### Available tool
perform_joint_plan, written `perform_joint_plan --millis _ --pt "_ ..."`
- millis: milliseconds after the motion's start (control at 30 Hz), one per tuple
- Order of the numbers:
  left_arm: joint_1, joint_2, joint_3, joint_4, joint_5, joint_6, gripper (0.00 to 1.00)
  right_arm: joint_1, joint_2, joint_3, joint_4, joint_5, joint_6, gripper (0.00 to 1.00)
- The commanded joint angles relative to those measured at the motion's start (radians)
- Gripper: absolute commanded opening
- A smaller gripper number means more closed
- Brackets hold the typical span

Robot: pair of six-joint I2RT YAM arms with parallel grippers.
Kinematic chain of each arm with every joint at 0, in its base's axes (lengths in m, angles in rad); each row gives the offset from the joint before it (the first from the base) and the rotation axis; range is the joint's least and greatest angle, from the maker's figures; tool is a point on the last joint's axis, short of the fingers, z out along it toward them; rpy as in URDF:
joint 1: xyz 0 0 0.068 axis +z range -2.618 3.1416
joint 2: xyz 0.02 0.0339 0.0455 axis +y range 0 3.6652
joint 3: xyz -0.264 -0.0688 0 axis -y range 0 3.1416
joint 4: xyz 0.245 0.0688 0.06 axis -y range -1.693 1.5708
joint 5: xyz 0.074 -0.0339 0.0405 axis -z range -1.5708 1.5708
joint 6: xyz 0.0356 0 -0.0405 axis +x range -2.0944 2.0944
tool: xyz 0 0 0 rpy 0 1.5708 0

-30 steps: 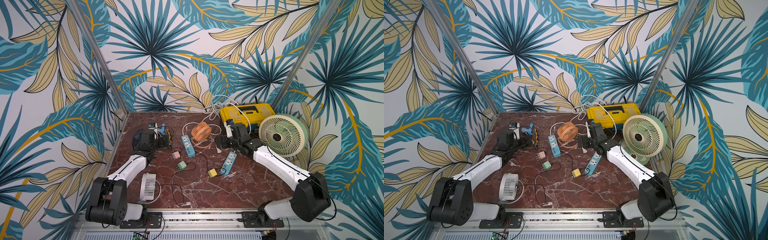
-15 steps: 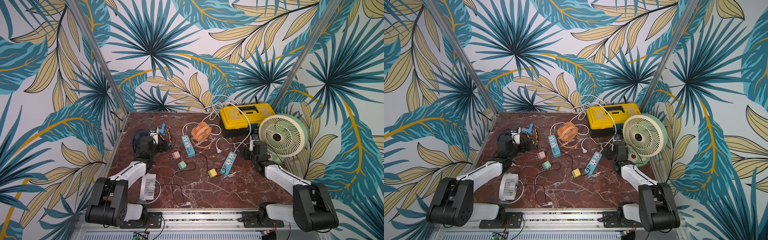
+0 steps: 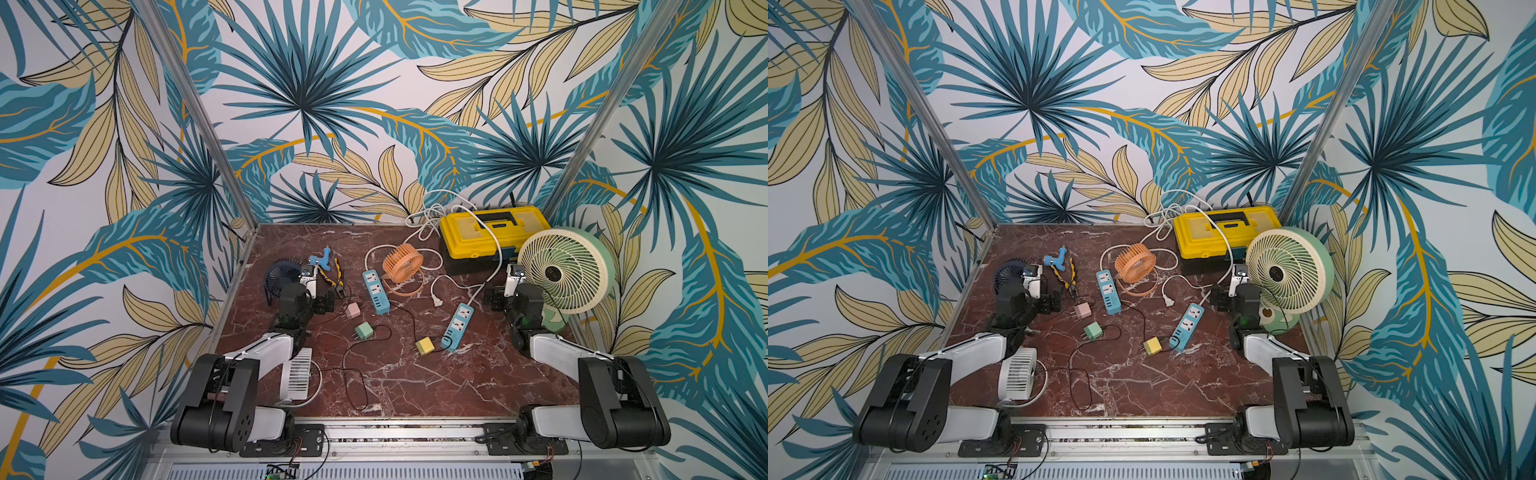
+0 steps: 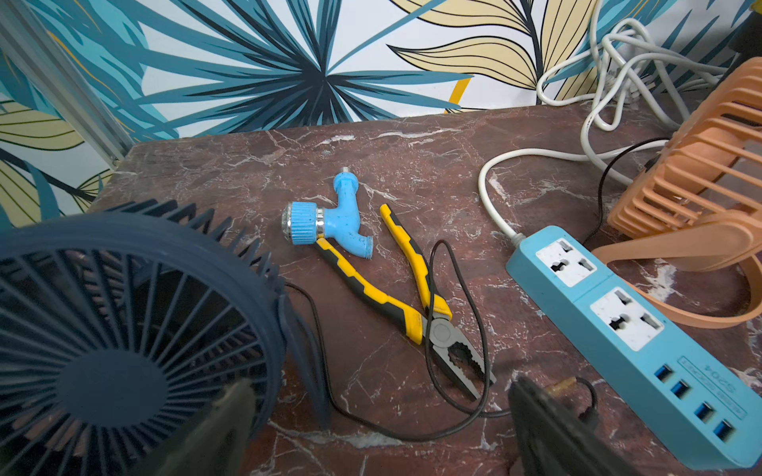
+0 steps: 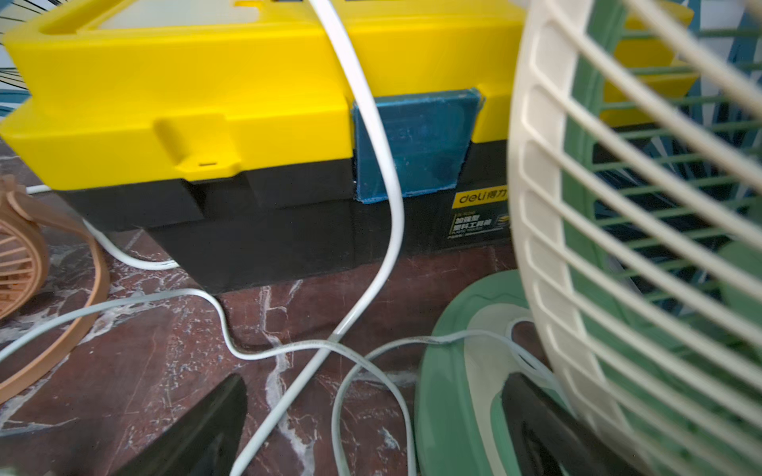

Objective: Unplug the desk fan from the power strip
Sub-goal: Reset both arms

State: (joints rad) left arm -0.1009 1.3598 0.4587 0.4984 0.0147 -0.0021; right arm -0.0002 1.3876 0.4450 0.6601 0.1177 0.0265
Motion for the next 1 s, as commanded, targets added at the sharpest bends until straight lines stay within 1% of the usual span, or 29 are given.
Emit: perform_joint_plan --millis 0,100,167,200,333,367,467,500,567,967 --pt "0.006 -0.040 -0.039 0.075 -0.017 0.025 1.00 -0.003 0.066 -0.043 0.168 -0.040 0.010 1.00" --pt "0.006 -0.046 -0.070 0.139 -0.070 0.060 1.00 -0.001 0.100 -0.034 0.178 -0.068 -0.005 0.99" --pt "0.006 -0.031 -0.113 0.254 -0.099 0.092 1.00 -0.003 0.131 -0.047 0.229 -0.072 -0.008 1.00" --pt "0.010 0.005 -0.142 0.359 -0.115 0.094 1.00 -0.002 0.126 -0.046 0.215 -0.073 -0.007 0.99" --pt "0.009 0.153 -0.145 0.493 -0.114 0.095 1.00 -0.002 0.126 -0.046 0.217 -0.071 -0.006 0.99" --pt "0.009 0.168 -0.138 0.508 -0.145 0.094 1.00 -0.001 0.126 -0.045 0.216 -0.071 -0.005 0.99" --pt "0.009 0.147 -0.113 0.425 -0.198 0.068 1.00 -0.001 0.126 -0.045 0.216 -0.072 -0.006 0.99" --pt "0.007 0.158 -0.106 0.433 -0.208 0.066 1.00 -0.001 0.126 -0.044 0.215 -0.071 -0.007 0.99" --pt "0.008 0.155 -0.070 0.357 -0.236 0.055 1.00 -0.001 0.126 -0.045 0.215 -0.072 -0.006 0.99" --pt "0.009 0.157 -0.064 0.349 -0.242 0.052 1.00 -0.001 0.126 -0.044 0.214 -0.070 -0.007 1.00"
